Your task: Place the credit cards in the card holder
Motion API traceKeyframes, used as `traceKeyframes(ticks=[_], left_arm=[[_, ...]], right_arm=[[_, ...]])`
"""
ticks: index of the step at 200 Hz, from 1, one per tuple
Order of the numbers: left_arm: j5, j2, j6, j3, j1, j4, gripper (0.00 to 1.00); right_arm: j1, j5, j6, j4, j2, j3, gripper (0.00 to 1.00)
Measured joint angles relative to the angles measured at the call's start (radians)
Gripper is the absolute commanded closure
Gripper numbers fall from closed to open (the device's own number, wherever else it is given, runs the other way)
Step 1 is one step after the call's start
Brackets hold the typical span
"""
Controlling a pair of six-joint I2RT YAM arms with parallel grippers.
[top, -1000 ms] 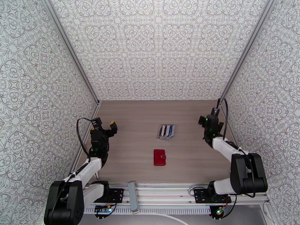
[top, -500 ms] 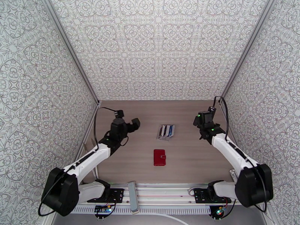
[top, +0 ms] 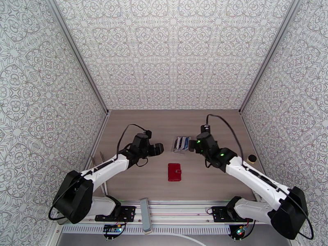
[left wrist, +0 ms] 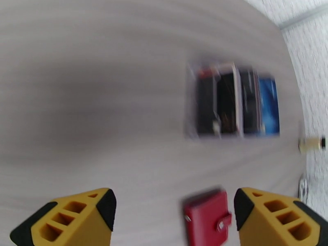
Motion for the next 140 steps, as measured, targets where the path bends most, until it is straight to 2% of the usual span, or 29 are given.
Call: traceKeyframes(ticks=[58,140], left_arm=[[0.119,0.095,-0.052,0.000,-0.079,-0.003,0.35],[0.229,0.200,-0.077,0.006,-0.087,-0.003,0.43]], right_arm=[[0.130,-0.014,0.097,-0.083,0.079,0.016,0.13],[0.276,-0.024,0.186,-0.106,0.171,0.033,0.26]])
